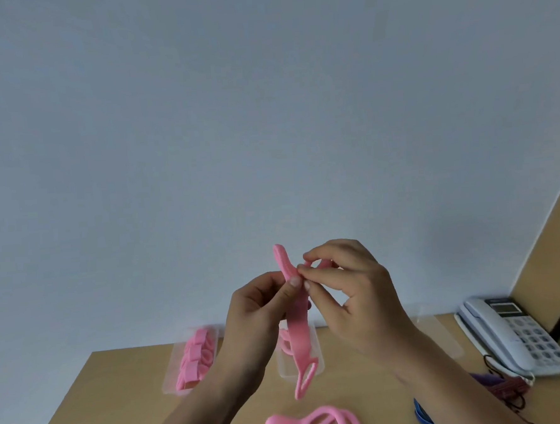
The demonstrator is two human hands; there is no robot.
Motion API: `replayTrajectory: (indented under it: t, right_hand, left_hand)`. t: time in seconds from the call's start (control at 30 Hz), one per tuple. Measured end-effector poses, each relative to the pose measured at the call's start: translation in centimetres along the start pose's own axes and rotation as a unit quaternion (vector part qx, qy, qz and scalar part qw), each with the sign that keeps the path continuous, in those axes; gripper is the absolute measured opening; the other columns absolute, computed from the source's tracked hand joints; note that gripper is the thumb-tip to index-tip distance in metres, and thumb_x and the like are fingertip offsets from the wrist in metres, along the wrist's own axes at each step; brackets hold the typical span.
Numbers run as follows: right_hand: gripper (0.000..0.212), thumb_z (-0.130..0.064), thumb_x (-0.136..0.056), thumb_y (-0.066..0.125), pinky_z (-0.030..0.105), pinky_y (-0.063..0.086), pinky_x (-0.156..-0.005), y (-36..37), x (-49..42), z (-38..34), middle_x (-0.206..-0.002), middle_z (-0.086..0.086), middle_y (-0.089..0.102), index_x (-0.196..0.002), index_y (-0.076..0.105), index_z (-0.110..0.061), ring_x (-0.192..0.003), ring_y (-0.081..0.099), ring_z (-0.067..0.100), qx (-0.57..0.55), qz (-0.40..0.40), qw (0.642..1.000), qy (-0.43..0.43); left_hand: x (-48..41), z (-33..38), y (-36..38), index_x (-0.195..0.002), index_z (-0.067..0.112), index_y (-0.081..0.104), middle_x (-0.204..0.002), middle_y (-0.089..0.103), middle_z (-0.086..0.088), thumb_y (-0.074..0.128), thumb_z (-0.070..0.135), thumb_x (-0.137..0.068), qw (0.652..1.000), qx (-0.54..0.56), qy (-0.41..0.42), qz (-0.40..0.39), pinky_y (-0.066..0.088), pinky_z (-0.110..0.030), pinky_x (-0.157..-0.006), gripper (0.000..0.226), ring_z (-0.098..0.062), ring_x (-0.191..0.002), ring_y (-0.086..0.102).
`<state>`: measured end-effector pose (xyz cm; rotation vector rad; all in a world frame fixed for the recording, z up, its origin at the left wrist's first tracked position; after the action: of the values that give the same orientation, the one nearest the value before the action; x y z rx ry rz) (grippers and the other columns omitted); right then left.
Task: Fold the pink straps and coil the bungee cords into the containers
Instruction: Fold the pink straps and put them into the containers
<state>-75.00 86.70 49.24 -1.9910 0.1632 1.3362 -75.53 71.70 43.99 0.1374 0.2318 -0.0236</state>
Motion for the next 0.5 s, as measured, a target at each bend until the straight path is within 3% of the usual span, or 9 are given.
replayTrajectory:
  t: [0.1, 0.2, 0.27, 0.4, 0.5]
  right_hand:
    - [0.016, -0.01, -0.086, 0.069, 0.023, 0.049, -0.082, 0.2, 0.1, 0.2, -0.103, -0.001, 0.069, -0.097, 0.08, -0.014, -0.098, 0.058, 0.017, 0.002, -0.011, 1.0, 0.01]
    - [0.015, -0.012, -0.081, 0.076, 0.019, 0.047, -0.085, 0.1, 0.0, 0.8, -0.108, -0.003, 0.069, -0.095, 0.079, -0.016, -0.104, 0.057, 0.017, 0.02, -0.033, 0.999, 0.03]
    - [0.025, -0.013, -0.079, 0.08, 0.017, 0.046, -0.087, 0.1, -0.3, 1.4, -0.114, -0.003, 0.067, -0.104, 0.077, -0.015, -0.109, 0.057, 0.016, 0.023, -0.068, 0.996, 0.057]
    - [0.023, -0.013, -0.086, 0.076, 0.026, 0.053, -0.082, 0.3, -0.5, 1.9, -0.11, -0.003, 0.067, -0.109, 0.075, -0.011, -0.101, 0.06, 0.016, -0.01, -0.113, 0.991, 0.073]
    - [0.019, -0.012, -0.089, 0.073, 0.034, 0.056, -0.078, 0.3, -0.3, 2.1, -0.102, -0.002, 0.068, -0.108, 0.076, -0.01, -0.094, 0.061, 0.018, -0.019, -0.101, 0.991, 0.082]
  left_hand:
    - [0.0, -0.3, 0.0, -0.091, 0.016, 0.08, -0.087, 0.077, -0.009, 0.069, 0.042, -0.092, 1.0, -0.016, 0.001, 0.008, 0.059, -0.037, -0.082, 0.028, -0.023, -0.085, 0.073]
    - [0.1, -0.8, 0.4, -0.103, 0.024, 0.081, -0.101, 0.08, -0.006, 0.063, 0.04, -0.093, 0.999, -0.04, 0.009, -0.006, 0.059, -0.043, -0.092, 0.027, -0.03, -0.1, 0.075]
    - [0.1, -1.0, 0.8, -0.11, 0.027, 0.08, -0.109, 0.08, 0.0, 0.06, 0.037, -0.095, 0.999, -0.044, 0.014, -0.019, 0.06, -0.039, -0.095, 0.027, -0.029, -0.105, 0.074]
    - [-0.2, -1.0, 1.3, -0.106, 0.033, 0.08, -0.102, 0.08, 0.001, 0.058, 0.039, -0.095, 0.998, -0.049, 0.026, -0.013, 0.058, -0.023, -0.081, 0.025, -0.022, -0.094, 0.075]
    - [-0.4, -1.5, 1.4, -0.103, 0.035, 0.08, -0.097, 0.08, -0.001, 0.058, 0.043, -0.095, 0.998, -0.057, 0.022, -0.007, 0.061, -0.027, -0.077, 0.024, -0.02, -0.092, 0.076]
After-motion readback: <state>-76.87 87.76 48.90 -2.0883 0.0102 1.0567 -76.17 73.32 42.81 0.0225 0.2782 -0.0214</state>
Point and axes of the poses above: each hand's wrist, its own x-axis away from the middle knuckle, its own y-axis out of the palm, z = x × y, the point moved 5 cm from there along -x, towards the middle knuckle
